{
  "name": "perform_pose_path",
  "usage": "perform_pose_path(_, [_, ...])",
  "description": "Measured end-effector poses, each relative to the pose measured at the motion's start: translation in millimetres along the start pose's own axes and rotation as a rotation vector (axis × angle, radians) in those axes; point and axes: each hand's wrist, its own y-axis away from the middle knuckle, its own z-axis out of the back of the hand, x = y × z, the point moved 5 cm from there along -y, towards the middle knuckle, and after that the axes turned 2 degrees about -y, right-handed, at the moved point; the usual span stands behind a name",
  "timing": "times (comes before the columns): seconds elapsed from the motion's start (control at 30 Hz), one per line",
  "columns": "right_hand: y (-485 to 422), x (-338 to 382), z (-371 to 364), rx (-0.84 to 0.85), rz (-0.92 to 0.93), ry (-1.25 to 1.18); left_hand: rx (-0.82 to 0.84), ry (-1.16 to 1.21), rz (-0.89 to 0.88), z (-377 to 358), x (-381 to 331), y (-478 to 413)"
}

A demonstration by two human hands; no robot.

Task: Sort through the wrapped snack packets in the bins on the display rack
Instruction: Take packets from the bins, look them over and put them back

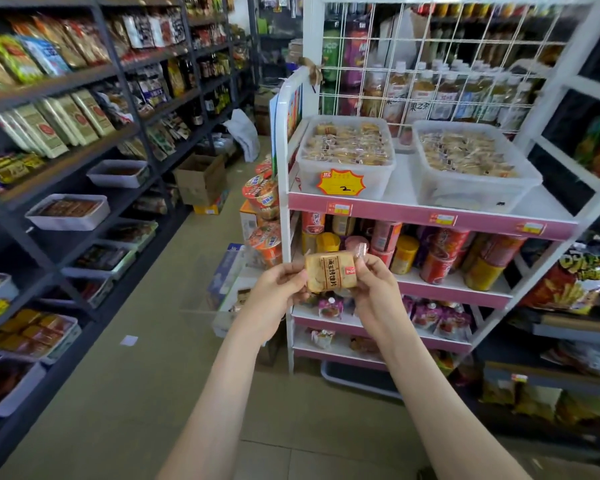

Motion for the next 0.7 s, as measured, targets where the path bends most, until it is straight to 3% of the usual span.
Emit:
perform_pose_path(0.17, [-1,-5,7,0.061,-0.003,-0.052,0.035,0.099,0.019,2,7,2])
perform_pose_path(0.4, [0,1,0,0.205,0.007,-0.067,0.023,0.058,0.016,2,10,2])
perform_pose_path(0.7, [-9,9,5,0.129,0.013,0.003,-0.025,-0.035,-0.063,3,5,-3])
